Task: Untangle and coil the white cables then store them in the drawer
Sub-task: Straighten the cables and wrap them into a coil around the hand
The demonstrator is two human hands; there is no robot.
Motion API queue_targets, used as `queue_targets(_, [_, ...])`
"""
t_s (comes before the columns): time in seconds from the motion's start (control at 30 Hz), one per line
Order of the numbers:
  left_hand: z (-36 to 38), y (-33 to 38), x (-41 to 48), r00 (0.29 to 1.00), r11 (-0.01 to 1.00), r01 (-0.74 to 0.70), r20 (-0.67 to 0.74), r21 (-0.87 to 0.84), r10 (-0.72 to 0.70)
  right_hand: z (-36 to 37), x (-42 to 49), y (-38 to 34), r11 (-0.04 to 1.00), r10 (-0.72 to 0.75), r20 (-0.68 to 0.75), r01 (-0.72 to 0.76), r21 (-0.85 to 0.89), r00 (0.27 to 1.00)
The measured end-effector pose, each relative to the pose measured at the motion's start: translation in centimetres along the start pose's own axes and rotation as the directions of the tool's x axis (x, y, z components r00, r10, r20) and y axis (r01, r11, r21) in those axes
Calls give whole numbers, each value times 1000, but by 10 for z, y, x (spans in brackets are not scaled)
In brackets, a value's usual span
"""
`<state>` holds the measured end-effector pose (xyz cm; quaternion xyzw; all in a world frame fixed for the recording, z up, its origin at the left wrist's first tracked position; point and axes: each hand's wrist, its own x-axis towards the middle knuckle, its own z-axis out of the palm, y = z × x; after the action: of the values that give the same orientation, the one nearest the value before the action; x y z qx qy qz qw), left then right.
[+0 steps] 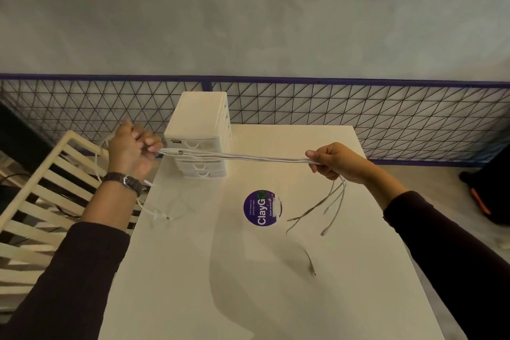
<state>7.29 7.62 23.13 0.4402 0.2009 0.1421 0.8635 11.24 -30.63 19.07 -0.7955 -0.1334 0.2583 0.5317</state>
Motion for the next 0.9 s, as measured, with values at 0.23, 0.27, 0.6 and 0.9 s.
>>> queue_targets(0.23, [-15,0,4,999,1000,-12,-32,-6,12,-11,2,12,988,29,-207,-60,-143,978])
queue_targets(0.27, [-20,2,4,999,1000,-24,-35,-6,24,-15,2,16,985,38,-232,-76,-157,972])
queue_targets(0.6, [-45,11,8,996,998,-65,-68,-9,64,-31,1,34,933,22,-368,-152,-327,930])
queue_targets(0.9, [-52,10,12,995,998,-44,-92,-41,40,-27,-5,47,799,17,-416,-262,-541,909])
